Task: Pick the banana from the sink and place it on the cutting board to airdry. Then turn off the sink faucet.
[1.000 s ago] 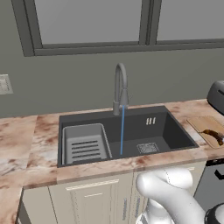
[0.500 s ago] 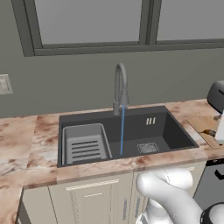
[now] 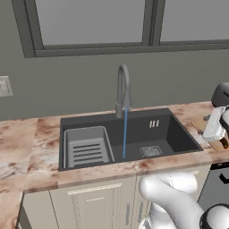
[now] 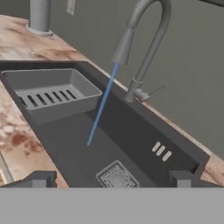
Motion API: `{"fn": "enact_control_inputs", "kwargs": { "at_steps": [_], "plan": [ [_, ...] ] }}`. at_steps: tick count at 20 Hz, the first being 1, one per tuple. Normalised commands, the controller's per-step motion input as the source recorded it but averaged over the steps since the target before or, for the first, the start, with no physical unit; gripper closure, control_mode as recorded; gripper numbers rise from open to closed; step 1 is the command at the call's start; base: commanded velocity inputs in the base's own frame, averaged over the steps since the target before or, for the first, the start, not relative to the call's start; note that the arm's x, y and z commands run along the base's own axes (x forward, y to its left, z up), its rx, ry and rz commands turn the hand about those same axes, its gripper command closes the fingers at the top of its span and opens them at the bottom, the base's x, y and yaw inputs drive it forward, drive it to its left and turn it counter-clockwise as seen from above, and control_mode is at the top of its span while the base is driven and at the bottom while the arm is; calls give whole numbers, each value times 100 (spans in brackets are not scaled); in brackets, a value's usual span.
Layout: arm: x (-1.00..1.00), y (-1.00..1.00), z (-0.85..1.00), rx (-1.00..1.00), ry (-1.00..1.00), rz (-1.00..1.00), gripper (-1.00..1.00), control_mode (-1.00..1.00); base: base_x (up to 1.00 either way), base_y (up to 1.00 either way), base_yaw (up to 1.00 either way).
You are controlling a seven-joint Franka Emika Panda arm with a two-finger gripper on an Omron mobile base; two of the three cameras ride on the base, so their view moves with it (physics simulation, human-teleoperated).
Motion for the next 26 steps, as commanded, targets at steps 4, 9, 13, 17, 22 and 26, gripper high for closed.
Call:
{"fn": "enact_control_inputs", "kwargs": {
  "at_steps": [4,9,13,17,22,26],
  "plan": [
    [60,23,7,6,28,0,-100,-100,0,0,0],
    [49,0,5,11,26,7,-100,-100,0,0,0],
    [56,12,0,15,19,4,-100,-100,0,0,0],
    [47,10,0,24,12,6,-100,-100,0,0,0],
    [21,1,4,34,1,11,-100,-100,0,0,0],
    [20,14,0,31,-1,9,-100,-100,0,0,0]
  ]
}}
